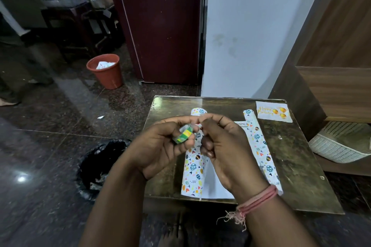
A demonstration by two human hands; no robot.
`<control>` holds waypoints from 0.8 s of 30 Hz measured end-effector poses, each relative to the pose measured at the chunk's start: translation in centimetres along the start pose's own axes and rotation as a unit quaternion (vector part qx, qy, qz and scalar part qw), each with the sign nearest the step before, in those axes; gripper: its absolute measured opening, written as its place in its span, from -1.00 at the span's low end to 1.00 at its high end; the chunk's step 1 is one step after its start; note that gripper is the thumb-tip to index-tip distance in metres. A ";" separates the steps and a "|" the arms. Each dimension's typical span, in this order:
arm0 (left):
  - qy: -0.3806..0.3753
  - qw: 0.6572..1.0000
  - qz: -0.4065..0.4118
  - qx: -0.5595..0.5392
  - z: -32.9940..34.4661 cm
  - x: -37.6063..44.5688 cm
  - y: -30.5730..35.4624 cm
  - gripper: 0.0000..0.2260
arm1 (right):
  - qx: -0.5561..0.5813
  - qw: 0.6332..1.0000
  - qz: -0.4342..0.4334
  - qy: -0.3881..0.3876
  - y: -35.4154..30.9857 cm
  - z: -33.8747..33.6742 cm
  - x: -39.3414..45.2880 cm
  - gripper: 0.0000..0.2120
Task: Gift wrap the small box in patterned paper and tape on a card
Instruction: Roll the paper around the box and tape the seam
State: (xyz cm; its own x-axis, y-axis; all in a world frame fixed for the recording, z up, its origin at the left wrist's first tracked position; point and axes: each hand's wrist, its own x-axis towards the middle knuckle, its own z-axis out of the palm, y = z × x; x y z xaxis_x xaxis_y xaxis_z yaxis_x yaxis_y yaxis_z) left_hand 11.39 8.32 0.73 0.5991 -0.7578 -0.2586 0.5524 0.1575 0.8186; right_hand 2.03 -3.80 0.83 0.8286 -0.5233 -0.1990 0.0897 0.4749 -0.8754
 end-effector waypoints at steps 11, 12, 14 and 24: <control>0.237 0.965 0.010 -0.109 -6.3 -2.6 0.3 -0.70 | -0.605 0.778 -0.171 -0.008 6.2 5.1 -0.2 -0.73; 0.235 0.965 0.003 -0.119 -6.3 -2.8 0.0 -0.69 | -0.639 0.752 -0.159 -0.002 7.1 5.6 -0.3 -0.74; 0.229 0.963 -0.009 -0.140 -6.4 -3.3 -0.3 -0.69 | -0.674 0.729 -0.119 0.020 8.4 6.6 -0.6 -0.80; 0.190 0.967 -0.026 -0.170 -7.3 -3.0 0.6 -0.65 | -0.636 0.769 -0.048 0.047 9.1 7.7 -0.7 -0.81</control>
State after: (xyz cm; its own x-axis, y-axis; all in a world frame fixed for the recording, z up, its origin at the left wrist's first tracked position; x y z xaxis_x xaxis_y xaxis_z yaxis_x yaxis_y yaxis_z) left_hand 14.12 15.25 -1.77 0.7002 -0.4926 -0.5168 0.7064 0.3734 0.6013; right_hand 6.56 6.35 -3.62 0.8029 -0.5900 -0.0845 -0.5143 -0.6140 -0.5987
